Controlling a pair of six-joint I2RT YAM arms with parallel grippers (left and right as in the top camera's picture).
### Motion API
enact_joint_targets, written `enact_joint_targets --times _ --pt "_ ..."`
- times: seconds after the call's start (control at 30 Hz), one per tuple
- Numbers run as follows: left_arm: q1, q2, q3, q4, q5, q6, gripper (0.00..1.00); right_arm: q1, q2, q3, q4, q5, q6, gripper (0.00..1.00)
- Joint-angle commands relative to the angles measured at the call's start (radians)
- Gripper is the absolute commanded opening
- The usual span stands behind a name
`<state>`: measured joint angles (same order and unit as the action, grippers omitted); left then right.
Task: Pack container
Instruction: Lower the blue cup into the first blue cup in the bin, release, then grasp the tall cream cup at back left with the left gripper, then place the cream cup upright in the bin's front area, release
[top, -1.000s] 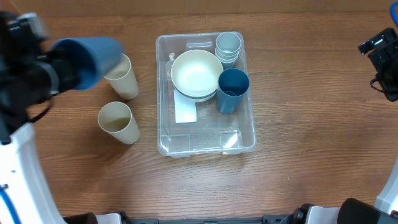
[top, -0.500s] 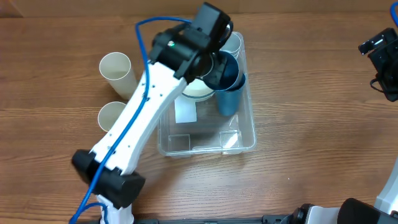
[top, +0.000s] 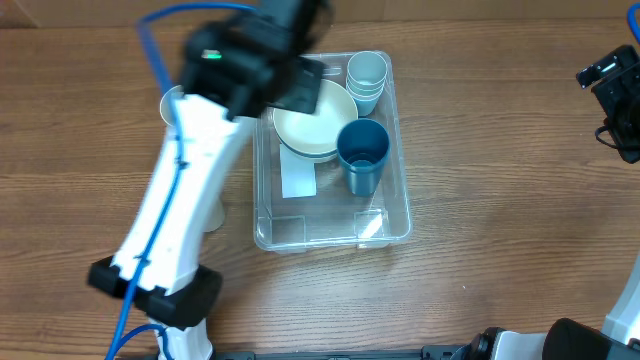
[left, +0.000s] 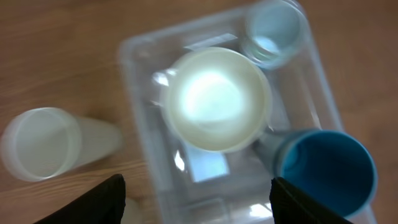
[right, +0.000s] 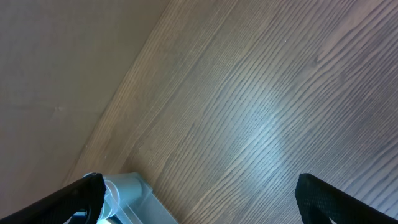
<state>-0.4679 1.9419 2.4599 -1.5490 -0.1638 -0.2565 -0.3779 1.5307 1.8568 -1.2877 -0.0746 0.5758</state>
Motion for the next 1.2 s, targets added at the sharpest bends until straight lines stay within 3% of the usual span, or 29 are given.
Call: enact_joint_targets --times 0.0,0.2,0.53,0.6,0.67,0.8,1.0,1.1,1.17 --pt "0.186 -0.021 0.017 -0.068 -0.071 -0.082 0.73 0.001 -0.009 0.008 0.002 0.002 0.005 1.0" --pt "0.452 0.089 -0.056 -0.103 0.061 -0.087 0.66 0.001 -0.009 0.008 0.002 0.002 0.005 1.0" --pt "0.57 0.355 -0.084 -0.072 0.084 -0.015 0.52 0.001 -0.009 0.008 0.002 0.002 0.005 1.0" --pt "0.57 0.389 -0.084 -0.045 0.087 -0.002 0.4 0.001 -0.009 0.008 0.002 0.002 0.004 1.0" --pt "0.57 0.406 -0.084 -0.013 0.102 0.011 0.05 0.001 -0.009 0.008 0.002 0.002 0.005 1.0" --pt "0.573 0.378 -0.051 -0.028 0.105 0.019 0.04 0.001 -0.009 0.008 0.002 0.002 0.004 1.0" --pt "0.536 0.144 0.105 -0.14 0.129 0.048 0.04 0.001 -0.009 0.008 0.002 0.002 0.005 1.0" --pt "0.351 -0.066 0.106 -0.141 0.153 0.064 0.04 0.001 -0.009 0.008 0.002 0.002 0.005 1.0" --pt "0.251 -0.115 0.104 -0.141 0.153 0.067 0.04 0.001 -0.009 0.008 0.002 0.002 0.005 1.0"
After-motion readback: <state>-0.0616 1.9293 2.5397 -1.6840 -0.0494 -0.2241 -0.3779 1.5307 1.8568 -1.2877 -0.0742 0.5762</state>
